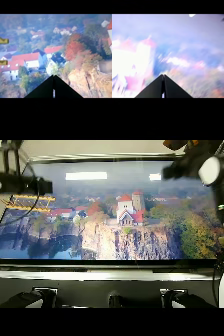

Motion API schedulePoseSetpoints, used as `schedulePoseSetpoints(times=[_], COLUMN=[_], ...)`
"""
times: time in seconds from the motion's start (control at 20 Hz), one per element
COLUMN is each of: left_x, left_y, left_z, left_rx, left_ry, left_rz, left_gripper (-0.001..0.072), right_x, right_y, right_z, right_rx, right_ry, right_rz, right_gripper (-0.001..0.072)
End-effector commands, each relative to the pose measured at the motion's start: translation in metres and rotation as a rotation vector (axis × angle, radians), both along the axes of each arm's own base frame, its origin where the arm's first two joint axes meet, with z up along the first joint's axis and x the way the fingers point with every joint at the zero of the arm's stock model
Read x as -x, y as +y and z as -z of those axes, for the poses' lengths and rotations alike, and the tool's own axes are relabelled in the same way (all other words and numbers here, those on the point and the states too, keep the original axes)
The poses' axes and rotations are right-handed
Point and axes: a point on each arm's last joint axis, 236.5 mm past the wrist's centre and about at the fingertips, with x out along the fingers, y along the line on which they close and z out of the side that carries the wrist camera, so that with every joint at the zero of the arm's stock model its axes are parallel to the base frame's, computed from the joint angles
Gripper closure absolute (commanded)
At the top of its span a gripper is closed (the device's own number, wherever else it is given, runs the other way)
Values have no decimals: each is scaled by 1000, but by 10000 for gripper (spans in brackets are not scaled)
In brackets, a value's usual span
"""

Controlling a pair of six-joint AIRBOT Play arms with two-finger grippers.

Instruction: Fold the clothes and pants, and hang the long-sleeved shirts on hangers.

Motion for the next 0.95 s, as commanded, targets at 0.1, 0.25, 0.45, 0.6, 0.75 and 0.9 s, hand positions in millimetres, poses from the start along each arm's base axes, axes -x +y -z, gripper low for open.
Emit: schedulePoseSetpoints(times=[0.1, 0.25, 0.45, 0.6, 0.75, 0.9], left_x=[33, 40, 40, 40, 40, 40], left_y=[41, 58, 59, 59, 59, 59], left_z=[61, 74, 74, 74, 74, 74], left_rx=[77, 56, 53, 53, 53, 53], left_ry=[6, 49, 49, 48, 48, 48], left_rz=[-95, -133, -135, -136, -135, -136], left_gripper=[685, 683, 683, 684, 683, 684], right_x=[61, 67, 68, 68, 68, 68], right_y=[32, 31, 30, 30, 30, 30], right_z=[123, 129, 129, 129, 129, 129], right_rx=[-24, -19, -20, -20, -20, -20], right_ry=[360, 390, 394, 394, 394, 394], right_rz=[-148, -146, -145, -145, -145, -145], right_gripper=[683, 683, 682, 682, 682, 682])
